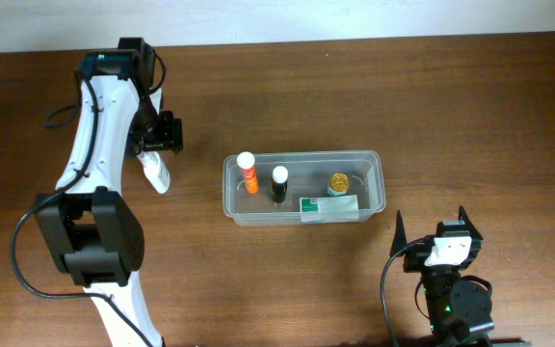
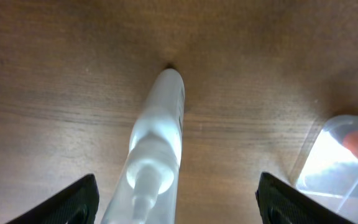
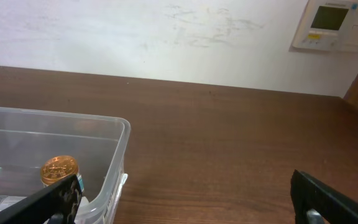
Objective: Pack container
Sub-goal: 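Lower the left gripper and grasp the white pump bottle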
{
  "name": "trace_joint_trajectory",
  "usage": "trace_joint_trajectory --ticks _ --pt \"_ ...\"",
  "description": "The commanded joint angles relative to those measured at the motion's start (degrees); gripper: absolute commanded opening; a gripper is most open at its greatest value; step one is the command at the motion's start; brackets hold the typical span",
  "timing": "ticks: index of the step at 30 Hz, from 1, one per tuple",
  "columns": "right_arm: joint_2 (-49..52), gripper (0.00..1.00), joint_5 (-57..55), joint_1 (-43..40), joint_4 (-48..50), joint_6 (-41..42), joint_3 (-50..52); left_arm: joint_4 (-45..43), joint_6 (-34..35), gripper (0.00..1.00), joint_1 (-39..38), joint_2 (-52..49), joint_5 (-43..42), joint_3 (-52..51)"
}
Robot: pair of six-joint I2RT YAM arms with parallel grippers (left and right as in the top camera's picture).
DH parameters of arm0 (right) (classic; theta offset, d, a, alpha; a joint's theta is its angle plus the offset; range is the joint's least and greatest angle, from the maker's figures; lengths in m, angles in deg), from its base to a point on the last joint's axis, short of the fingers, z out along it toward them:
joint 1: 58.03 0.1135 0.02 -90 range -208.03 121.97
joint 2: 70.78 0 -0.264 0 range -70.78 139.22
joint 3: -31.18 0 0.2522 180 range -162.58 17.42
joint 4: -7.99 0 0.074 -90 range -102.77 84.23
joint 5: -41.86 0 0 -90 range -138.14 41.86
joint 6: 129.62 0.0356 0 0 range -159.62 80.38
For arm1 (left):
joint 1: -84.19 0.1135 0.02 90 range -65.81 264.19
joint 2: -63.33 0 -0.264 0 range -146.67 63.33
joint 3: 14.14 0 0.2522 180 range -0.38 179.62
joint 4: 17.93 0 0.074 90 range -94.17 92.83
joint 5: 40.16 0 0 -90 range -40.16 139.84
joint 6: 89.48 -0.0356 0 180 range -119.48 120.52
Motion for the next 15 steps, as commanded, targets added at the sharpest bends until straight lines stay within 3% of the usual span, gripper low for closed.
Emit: trace_joint_trajectory --ticks 1,15 --pt "-0.57 0.98 -0.52 -0.35 -0.04 0.24 0.48 -1.05 -1.88 0.82 0.68 0.09 0.48 -2.64" --pt "-0.57 0.98 -0.50 -0.35 -0.04 0.24 0.48 -7.39 -3.15 0.76 3.76 0.04 -0.24 -9.79"
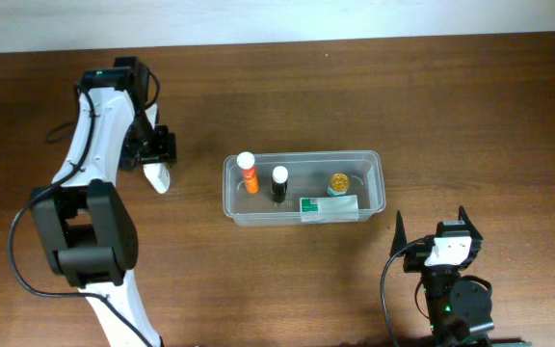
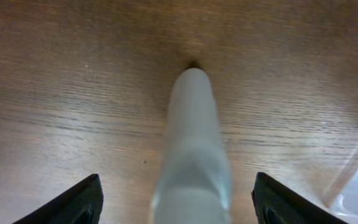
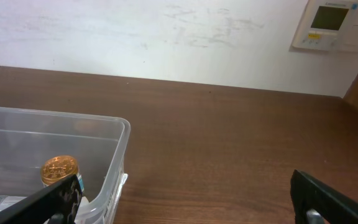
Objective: Pack container
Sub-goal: 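Lower the left gripper and grasp the white pump bottle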
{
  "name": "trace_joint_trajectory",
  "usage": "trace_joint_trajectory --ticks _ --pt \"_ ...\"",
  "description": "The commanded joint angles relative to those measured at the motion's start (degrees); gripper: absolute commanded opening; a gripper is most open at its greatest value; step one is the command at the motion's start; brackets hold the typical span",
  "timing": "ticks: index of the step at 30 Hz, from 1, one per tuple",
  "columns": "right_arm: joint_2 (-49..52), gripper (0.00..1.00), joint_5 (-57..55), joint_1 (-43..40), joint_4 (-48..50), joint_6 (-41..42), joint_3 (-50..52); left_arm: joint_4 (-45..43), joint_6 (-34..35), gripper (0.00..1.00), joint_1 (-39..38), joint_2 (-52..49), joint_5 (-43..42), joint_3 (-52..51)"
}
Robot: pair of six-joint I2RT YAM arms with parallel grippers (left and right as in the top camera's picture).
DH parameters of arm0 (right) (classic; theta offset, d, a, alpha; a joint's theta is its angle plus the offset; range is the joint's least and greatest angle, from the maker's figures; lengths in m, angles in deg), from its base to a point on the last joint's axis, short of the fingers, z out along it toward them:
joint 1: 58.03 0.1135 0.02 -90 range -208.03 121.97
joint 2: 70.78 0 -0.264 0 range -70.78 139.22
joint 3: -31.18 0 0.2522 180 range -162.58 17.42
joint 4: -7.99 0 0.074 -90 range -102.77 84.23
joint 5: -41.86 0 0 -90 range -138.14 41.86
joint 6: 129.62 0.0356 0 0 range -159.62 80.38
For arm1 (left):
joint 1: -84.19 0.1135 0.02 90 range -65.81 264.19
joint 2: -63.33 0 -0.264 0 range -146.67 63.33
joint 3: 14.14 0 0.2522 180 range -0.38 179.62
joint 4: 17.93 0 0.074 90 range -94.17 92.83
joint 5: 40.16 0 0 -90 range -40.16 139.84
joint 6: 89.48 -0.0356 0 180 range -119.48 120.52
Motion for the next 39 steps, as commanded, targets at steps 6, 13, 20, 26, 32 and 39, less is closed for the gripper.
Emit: trace_joint_trajectory --ticks 6,13,20,26,32,39 --pt "-0.57 0.98 -0.52 -0.37 -0.04 0.24 0.48 -0.72 -1.57 0.69 0.57 0.04 -0.22 -0.70" --pt "-0.57 0.98 -0.50 -0.37 -0.04 0.24 0.48 -0.74 -1.99 0.67 0.59 0.04 -1.73 -0.90" --pt "-0.57 0.98 -0.50 -0.35 -0.04 0.24 0.48 -0.72 -1.99 0.53 0.57 0.04 -1.73 -0.90" --pt "-0.57 0.98 -0.50 -0.37 -0.04 0.24 0.48 -0.70 -1.97 0.45 0.57 0.04 -1.75 -0.90" --pt "-0.57 0.98 -0.50 -0.35 -0.04 0.24 0.48 -0.72 -1.97 0.43 0.57 0.04 -1.75 -0.90" --pt "-0.57 0.98 -0.52 -0.37 -0.04 0.24 0.48 -0.76 -1.97 0.35 0.57 0.02 -2.34 -0.90"
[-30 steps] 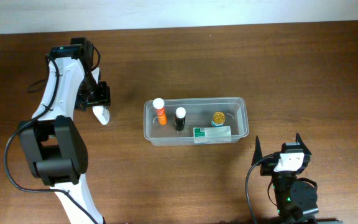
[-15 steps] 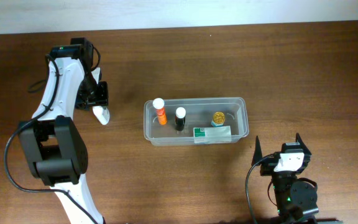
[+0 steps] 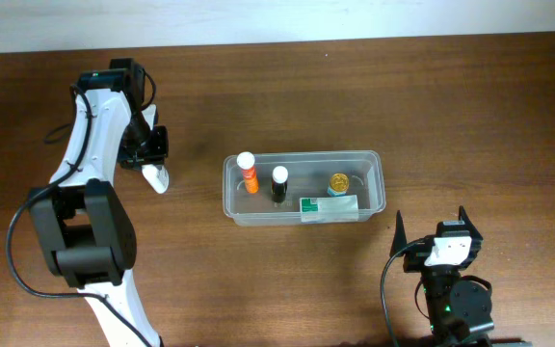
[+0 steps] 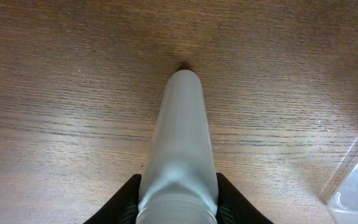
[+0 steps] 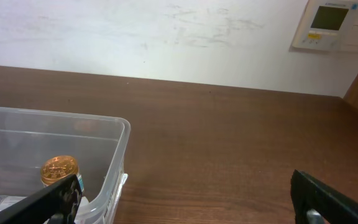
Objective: Pack container
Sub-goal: 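Lower the left gripper and grasp the white pump bottle, then carry the pump bottle right over the container's left end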
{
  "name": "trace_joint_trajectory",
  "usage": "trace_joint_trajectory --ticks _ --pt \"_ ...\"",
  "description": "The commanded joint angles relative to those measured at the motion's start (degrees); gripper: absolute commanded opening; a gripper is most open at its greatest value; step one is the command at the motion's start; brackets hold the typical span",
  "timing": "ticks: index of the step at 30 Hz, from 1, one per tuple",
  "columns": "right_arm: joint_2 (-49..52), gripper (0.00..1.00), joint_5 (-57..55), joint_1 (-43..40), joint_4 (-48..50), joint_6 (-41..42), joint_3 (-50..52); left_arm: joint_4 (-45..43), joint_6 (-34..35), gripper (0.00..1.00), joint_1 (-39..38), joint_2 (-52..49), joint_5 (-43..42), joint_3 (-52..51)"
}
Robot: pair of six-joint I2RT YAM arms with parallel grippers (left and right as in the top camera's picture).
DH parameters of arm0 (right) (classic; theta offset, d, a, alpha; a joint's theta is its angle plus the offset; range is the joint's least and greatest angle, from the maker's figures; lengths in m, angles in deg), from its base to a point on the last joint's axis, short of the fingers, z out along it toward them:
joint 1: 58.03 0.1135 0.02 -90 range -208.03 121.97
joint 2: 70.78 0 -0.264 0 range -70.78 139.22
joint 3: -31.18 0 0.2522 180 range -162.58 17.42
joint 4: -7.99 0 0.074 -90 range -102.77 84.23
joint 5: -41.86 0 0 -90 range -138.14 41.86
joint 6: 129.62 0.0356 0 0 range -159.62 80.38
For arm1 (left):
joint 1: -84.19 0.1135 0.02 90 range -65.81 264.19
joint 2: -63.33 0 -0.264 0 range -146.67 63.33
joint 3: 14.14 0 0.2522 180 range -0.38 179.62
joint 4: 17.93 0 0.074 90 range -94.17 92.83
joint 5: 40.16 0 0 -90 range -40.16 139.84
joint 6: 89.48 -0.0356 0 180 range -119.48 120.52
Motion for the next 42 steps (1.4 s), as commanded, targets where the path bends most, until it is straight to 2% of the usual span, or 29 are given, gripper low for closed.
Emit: trace_joint_trajectory --ticks 1,5,14,25,34,42 --pt "-0.57 0.98 -0.50 -0.37 -0.04 0.24 0.48 -0.17 -0.48 0.34 0.13 0.04 -1.33 -0.52" --pt "-0.57 0.98 -0.52 -0.35 -0.04 0.24 0.48 -0.57 -0.48 0.34 0.13 0.04 -1.60 -0.52" --pt "-0.57 0.98 -0.50 -0.35 -0.04 0.24 0.48 -0.98 -0.46 0.24 0.13 1.79 -1.60 -0.46" --pt "-0.57 0.98 -0.50 -0.37 -0.04 0.24 0.48 0.07 0.39 0.24 -0.76 13.11 -4.59 -0.46" --pt "-0.57 0.98 -0.50 -0.37 -0.04 0.24 0.48 5.25 6.47 0.25 -6.84 24.96 -4.55 -0.46" --pt "-0.57 0.98 -0.50 -0.37 -0.04 0.24 0.48 8.79 10.01 0.25 -15.23 29.64 -4.52 -0.46"
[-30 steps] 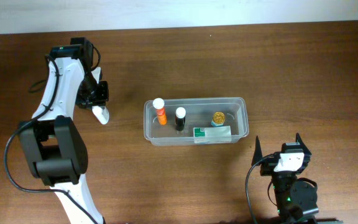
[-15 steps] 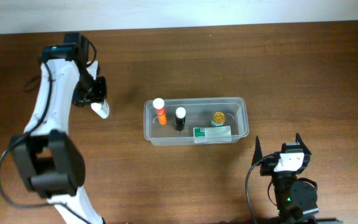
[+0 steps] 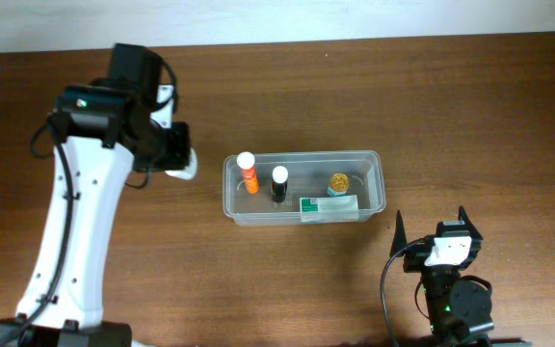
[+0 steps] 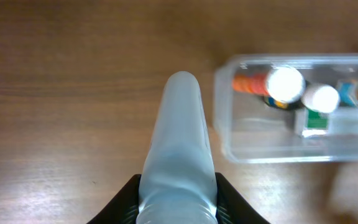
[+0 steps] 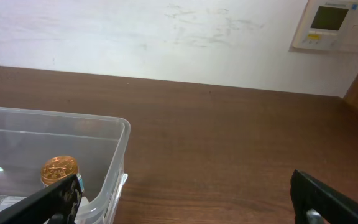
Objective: Pack container
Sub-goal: 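Carry the pump bottle right over the container's left end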
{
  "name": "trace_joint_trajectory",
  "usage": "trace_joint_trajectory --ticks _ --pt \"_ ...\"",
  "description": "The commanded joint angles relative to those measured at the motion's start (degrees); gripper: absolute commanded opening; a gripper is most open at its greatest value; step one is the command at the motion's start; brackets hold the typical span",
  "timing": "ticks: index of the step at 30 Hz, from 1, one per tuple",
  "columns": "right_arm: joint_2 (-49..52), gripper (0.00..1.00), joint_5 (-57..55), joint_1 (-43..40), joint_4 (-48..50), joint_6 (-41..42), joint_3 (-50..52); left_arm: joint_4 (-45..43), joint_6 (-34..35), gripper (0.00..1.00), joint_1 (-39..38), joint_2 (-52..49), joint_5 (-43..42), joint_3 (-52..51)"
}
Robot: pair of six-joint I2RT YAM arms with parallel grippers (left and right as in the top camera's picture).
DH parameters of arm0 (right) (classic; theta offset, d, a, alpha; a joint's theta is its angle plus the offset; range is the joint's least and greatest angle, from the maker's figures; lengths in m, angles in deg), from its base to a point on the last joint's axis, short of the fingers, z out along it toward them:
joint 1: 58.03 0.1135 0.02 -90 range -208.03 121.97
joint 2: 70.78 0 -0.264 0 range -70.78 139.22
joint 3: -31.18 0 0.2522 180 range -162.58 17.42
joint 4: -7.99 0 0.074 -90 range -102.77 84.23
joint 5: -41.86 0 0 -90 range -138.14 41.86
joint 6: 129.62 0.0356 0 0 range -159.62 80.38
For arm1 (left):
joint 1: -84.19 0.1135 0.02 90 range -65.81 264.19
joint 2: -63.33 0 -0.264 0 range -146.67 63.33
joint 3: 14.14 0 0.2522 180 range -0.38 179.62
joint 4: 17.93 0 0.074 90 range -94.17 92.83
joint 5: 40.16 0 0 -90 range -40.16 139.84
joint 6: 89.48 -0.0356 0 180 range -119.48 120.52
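My left gripper [image 3: 175, 157] is shut on a frosted white bottle [image 3: 189, 166], held off the table just left of the clear plastic container [image 3: 228, 198]. In the left wrist view the bottle [image 4: 178, 130] runs forward between the jaws of the left gripper [image 4: 178, 190], and the container [image 4: 224, 134] lies ahead to the right. Inside stand an orange bottle [image 3: 248, 172], a black bottle [image 3: 278, 183] and a gold-lidded jar [image 3: 339, 182], with a green-and-white box [image 3: 329, 206] lying flat. My right gripper [image 3: 432, 229] rests open near the table's front edge, off the container's right end [image 5: 118, 163].
The wooden table [image 3: 470, 106] ends at a white wall at the back. A wall-mounted control panel [image 5: 331, 25] shows in the right wrist view. The right arm's base [image 3: 454, 304] sits at the front right.
My left gripper was shut on the bottle as it lay on the table at the left. It now holds the bottle off the table, further right, by the container's left end.
My left gripper first stood open astride the bottle lying left of the container, and stayed open a little later. Then it was shut on the bottle. Now the bottle is off the table beside the container. The right arm has not moved.
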Motion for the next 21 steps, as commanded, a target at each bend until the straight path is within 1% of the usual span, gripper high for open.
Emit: trace_joint_trajectory --ticks 1,8,11,18,21 --pt "-0.57 0.99 -0.50 -0.37 -0.02 0.24 0.48 1.22 3.48 0.25 -3.50 1.84 -0.57 0.39" --pt "-0.57 0.98 -0.50 -0.37 -0.02 0.24 0.48 1.92 8.20 0.25 -9.31 1.70 0.42 0.37" --pt "-0.57 0.98 -0.50 -0.37 -0.02 0.24 0.48 1.88 8.96 0.25 -11.41 1.70 0.66 0.37" --pt "-0.57 0.98 -0.50 -0.37 -0.02 0.24 0.48 1.77 13.07 0.25 -16.81 1.66 4.52 0.33" --pt "-0.57 0.98 -0.50 -0.37 -0.02 0.24 0.48 1.01 13.84 0.26 -18.97 1.66 4.52 0.33"
